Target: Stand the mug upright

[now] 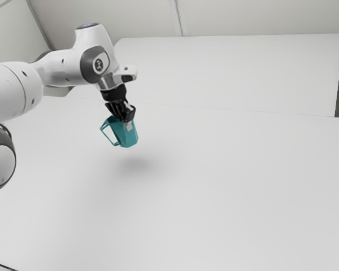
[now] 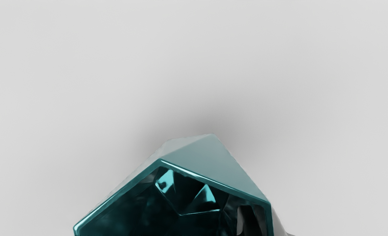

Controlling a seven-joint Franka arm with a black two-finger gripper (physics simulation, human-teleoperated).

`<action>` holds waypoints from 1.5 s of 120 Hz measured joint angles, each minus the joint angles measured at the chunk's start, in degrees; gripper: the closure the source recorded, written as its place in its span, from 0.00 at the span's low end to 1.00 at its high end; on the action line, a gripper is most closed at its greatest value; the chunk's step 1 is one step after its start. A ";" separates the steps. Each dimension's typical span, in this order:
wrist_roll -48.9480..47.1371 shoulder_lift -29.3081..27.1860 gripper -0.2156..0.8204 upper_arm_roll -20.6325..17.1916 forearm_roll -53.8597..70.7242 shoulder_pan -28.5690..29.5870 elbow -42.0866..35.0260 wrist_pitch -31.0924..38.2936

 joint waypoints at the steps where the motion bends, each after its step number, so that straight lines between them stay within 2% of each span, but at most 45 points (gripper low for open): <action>1: -0.10 0.09 0.96 0.00 0.07 -0.05 0.00 0.11; 95: -6.00 5.47 0.96 0.00 2.69 -1.48 -0.88 6.99; 168: -7.57 7.94 0.96 0.00 2.76 -2.23 -0.53 8.53; 171: -7.60 8.03 0.94 -0.02 2.76 -2.27 -0.51 8.54; 180: -7.63 8.14 0.77 -0.12 2.74 -2.29 -0.52 8.53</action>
